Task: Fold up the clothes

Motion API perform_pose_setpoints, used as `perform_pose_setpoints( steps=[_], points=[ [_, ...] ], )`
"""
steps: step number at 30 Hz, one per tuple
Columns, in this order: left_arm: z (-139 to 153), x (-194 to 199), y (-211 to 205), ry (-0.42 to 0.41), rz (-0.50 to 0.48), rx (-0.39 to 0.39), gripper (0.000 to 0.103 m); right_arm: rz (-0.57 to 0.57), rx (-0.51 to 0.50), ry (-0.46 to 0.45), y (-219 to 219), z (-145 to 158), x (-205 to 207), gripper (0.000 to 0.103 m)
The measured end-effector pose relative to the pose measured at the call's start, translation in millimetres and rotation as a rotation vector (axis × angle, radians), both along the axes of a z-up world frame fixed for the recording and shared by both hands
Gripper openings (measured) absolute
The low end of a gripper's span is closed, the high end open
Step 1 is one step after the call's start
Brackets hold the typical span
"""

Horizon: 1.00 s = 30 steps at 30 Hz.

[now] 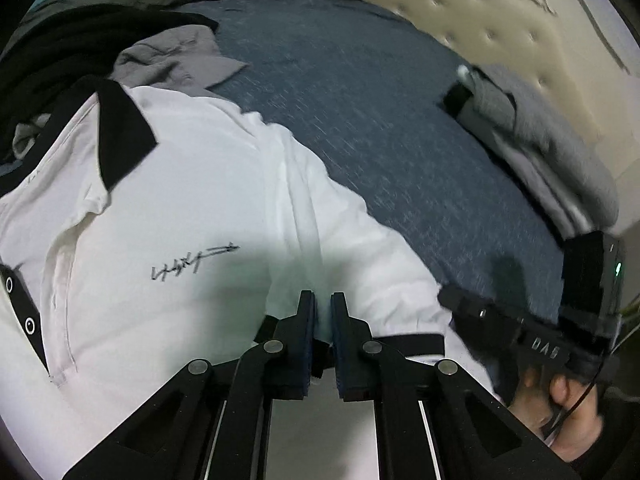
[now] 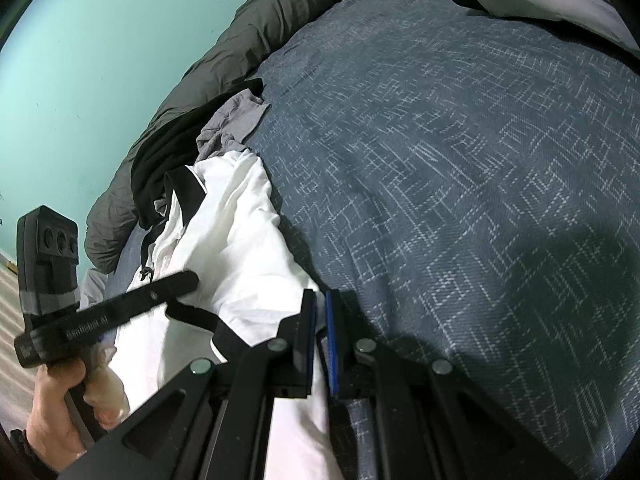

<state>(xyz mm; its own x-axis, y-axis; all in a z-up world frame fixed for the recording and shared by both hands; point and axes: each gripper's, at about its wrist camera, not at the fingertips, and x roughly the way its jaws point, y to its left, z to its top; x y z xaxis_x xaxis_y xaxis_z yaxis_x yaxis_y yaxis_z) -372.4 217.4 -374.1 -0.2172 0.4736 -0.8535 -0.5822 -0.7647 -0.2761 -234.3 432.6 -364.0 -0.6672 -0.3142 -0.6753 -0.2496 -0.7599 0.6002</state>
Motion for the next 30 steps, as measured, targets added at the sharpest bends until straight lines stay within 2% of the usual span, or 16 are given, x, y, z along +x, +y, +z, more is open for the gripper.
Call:
perform_pose_setpoints(
  steps=[3,7,9,11,13,16,18,21,24,27,30],
  points=[
    [-4.5,-0.1,1.0,-0.006,0.005,-0.014,0.009,0.0,-0.003,-0.001,0.4,-0.2,-0.2,0.005],
    [-0.3,2.5,-4.1,-0.027,0.021,0.009,0.012,0.001,-0.006,-0.002,0.4,-0.6,-0.6,0.005],
    [4.1,4.7,-5.8,-0.035,0.025,0.037,0.029,0.0,-0.007,-0.003,0.5,-0.8,-0.9,0.005],
    [9.1,3.4,-10.2,-0.045,0.045,0.071,0.04,-0.001,-0.009,-0.004,0.5,-1.2,-0.7,0.005],
    [15.5,-1.2,-17.4,-0.037,0.079,0.099,0.041,-0.002,-0.014,-0.003,1.2,-1.4,-0.2,0.005],
    [19.9,-15.1,-36.2,-0.056,0.156,0.187,0.041,-0.005,-0.019,-0.003,1.8,-1.7,0.4,0.005],
    [17.5,-23.2,-42.7,-0.046,0.199,0.178,0.041,-0.005,-0.02,-0.003,1.9,-1.9,0.7,0.005],
    [7.8,-38.3,-54.2,-0.093,0.275,0.233,0.041,-0.007,-0.023,-0.003,2.0,-2.6,1.2,0.005],
    [-0.6,-47.9,-54.5,-0.083,0.312,0.195,0.039,-0.008,-0.025,-0.002,2.4,-3.0,1.5,0.005],
    [-10.5,-49.3,-45.6,-0.116,0.282,0.156,0.039,-0.008,-0.024,-0.003,2.4,-3.5,1.5,0.005],
    [-12.2,-41.2,-34.9,-0.111,0.232,0.123,0.039,-0.009,-0.028,-0.003,3.1,-3.6,1.0,0.005]
  ],
)
